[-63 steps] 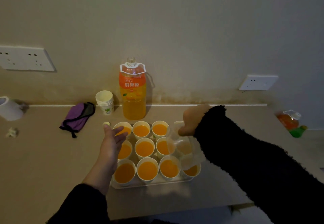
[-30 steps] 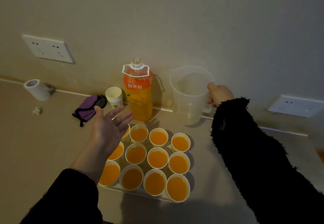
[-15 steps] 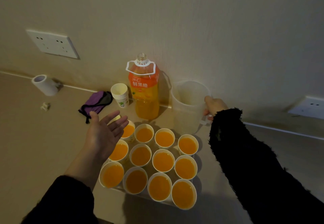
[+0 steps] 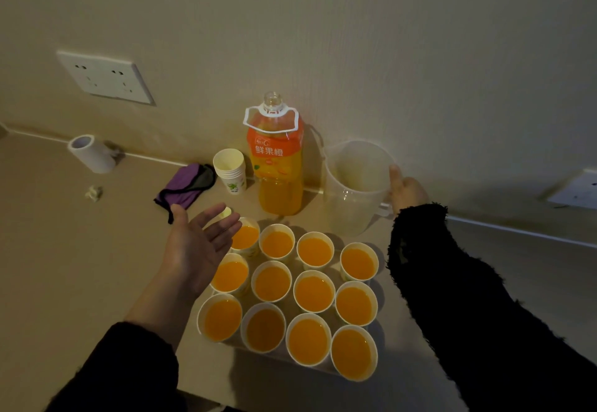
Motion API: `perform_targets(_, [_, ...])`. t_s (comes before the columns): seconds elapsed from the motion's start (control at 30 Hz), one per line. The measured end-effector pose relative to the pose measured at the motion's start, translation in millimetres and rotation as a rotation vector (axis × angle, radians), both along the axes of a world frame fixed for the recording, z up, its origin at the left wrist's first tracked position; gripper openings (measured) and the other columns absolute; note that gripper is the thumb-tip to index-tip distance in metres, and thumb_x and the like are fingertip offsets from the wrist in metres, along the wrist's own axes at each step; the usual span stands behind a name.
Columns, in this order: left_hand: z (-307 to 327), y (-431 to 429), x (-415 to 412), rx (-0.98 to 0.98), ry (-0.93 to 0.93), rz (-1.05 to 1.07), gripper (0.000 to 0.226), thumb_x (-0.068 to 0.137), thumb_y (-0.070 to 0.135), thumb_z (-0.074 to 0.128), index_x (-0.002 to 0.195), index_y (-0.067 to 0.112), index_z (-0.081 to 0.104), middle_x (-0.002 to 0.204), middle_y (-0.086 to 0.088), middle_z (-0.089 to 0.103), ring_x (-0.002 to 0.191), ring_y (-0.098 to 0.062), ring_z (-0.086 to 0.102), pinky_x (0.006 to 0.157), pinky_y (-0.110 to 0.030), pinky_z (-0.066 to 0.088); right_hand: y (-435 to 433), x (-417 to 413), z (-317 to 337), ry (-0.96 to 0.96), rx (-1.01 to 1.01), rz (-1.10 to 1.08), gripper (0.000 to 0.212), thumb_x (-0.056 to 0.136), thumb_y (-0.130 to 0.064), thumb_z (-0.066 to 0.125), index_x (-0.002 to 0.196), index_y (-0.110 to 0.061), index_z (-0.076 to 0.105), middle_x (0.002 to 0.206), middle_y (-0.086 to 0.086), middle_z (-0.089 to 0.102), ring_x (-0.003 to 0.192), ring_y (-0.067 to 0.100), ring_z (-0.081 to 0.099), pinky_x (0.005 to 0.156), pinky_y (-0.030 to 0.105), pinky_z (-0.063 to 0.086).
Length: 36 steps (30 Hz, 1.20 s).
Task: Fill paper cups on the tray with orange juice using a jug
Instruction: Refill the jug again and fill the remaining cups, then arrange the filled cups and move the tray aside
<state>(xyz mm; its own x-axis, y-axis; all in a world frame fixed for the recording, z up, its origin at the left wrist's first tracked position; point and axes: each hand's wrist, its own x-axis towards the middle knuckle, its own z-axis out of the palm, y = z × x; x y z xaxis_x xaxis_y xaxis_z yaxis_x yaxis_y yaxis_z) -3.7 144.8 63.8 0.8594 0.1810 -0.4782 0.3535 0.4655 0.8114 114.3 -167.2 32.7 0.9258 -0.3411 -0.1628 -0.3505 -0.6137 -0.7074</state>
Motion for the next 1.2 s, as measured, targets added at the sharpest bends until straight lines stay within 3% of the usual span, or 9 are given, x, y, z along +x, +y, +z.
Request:
perform_targets(0.07, [0.4, 1.5, -0.3, 0.000, 0.004, -0.004, 0.072, 0.094, 0.065, 0.009, 0.113, 0.017, 0.059, 0.116, -0.012, 0.065, 0.114, -0.024, 0.058, 0.107, -0.038, 0.031, 1.4, 1.7, -0.3, -0.018, -0.038, -0.049, 0.069, 0.096, -0.060, 0.016, 0.096, -0.005, 0.058, 0.066, 0.002, 0.052, 0.079, 0.030, 0.056, 0.079, 0.040, 0.046])
perform_targets(0.17, [1.4, 3.8, -1.2, 0.002, 0.008, -0.013, 0.071, 0.095, 0.064, 0.008, 0.112, 0.017, 0.059, 0.115, -0.012, 0.065, 0.113, -0.024, 0.058, 0.107, -0.039, 0.030, 4.8, 2.9, -2.8, -0.039, -0.038, -0.093, 0.077, 0.093, -0.065, 0.011, 0.107, -0.004, 0.057, 0.087, 0.012, 0.059, 0.084, 0.031, 0.055, 0.080, 0.040, 0.046])
perform_targets(0.3, [2.7, 7.5, -2.2, 0.002, 0.014, -0.028, 0.072, 0.095, 0.063, 0.007, 0.112, 0.017, 0.059, 0.116, -0.012, 0.065, 0.114, -0.024, 0.058, 0.108, -0.039, 0.030, 6.6, 3.1, -3.7, -0.091, 0.001, -0.192, 0.103, 0.073, -0.080, 0.001, 0.115, -0.004, 0.057, 0.109, 0.021, 0.061, 0.099, 0.036, 0.058, 0.088, 0.045, 0.047])
perform_targets(0.47, [2.4, 13.0, -2.2, 0.052, 0.008, -0.078, 0.073, 0.094, 0.063, 0.005, 0.114, 0.017, 0.058, 0.119, -0.013, 0.064, 0.115, -0.025, 0.057, 0.109, -0.039, 0.030, 21.3, -13.4, 31.3, -0.196, -0.027, -0.256, 0.068, 0.095, -0.058, 0.026, 0.139, -0.009, 0.037, 0.141, 0.017, 0.043, 0.126, 0.036, 0.044, 0.107, 0.048, 0.034])
perform_targets(0.67, [-4.4, 29.3, -4.0, 0.250, 0.007, -0.118, 0.066, 0.097, 0.058, 0.008, 0.104, 0.017, 0.060, 0.112, -0.011, 0.064, 0.111, -0.022, 0.057, 0.105, -0.034, 0.031, 45.8, -66.6, 60.8, -0.302, 0.055, -0.093, 0.054, 0.091, -0.039, 0.057, 0.133, -0.009, 0.043, 0.134, 0.009, 0.051, 0.121, 0.028, 0.051, 0.102, 0.043, 0.042])
perform_targets(0.8, [-13.4, 41.7, -4.3, 0.329, 0.002, -0.167, 0.055, 0.100, 0.051, 0.019, 0.117, 0.013, 0.056, 0.110, -0.009, 0.064, 0.110, -0.020, 0.057, 0.103, -0.033, 0.032, 62.4, -108.5, 59.6, -0.217, 0.121, -0.050, 0.050, 0.087, -0.025, 0.064, 0.131, -0.010, 0.046, 0.130, 0.007, 0.054, 0.118, 0.021, 0.051, 0.098, 0.036, 0.043])
perform_targets(0.93, [-23.4, 44.1, -1.1, 0.563, -0.092, -0.239, 0.033, 0.097, 0.033, 0.049, 0.119, 0.009, 0.058, 0.114, -0.009, 0.063, 0.111, -0.021, 0.058, 0.094, -0.031, 0.038, 72.1, -123.1, 32.9, -0.090, -0.039, -0.003, 0.050, 0.082, -0.028, 0.069, 0.126, -0.011, 0.052, 0.123, 0.004, 0.057, 0.114, 0.020, 0.052, 0.093, 0.030, 0.041])
perform_targets(1.1, [-36.8, 37.7, 12.1, 0.998, -0.135, -0.371, 0.047, 0.088, 0.036, 0.063, 0.127, 0.011, 0.057, 0.127, -0.008, 0.060, 0.117, -0.024, 0.054, 0.097, -0.038, 0.041, 89.2, -110.9, 1.1, 0.092, -0.224, 0.115, 0.060, 0.082, -0.040, 0.069, 0.133, -0.015, 0.047, 0.133, 0.003, 0.053, 0.119, 0.021, 0.051, 0.100, 0.033, 0.042])
perform_targets(1.2, [-42.6, 32.3, 22.6, 1.131, -0.145, -0.464, 0.051, 0.086, 0.033, 0.067, 0.130, 0.011, 0.055, 0.135, -0.008, 0.055, 0.126, -0.025, 0.048, 0.100, -0.036, 0.038, 95.7, -92.6, -11.0, 0.230, -0.364, 0.255, 0.065, 0.082, -0.040, 0.066, 0.138, -0.017, 0.042, 0.138, 0.004, 0.049, 0.122, 0.026, 0.048, 0.104, 0.038, 0.039])
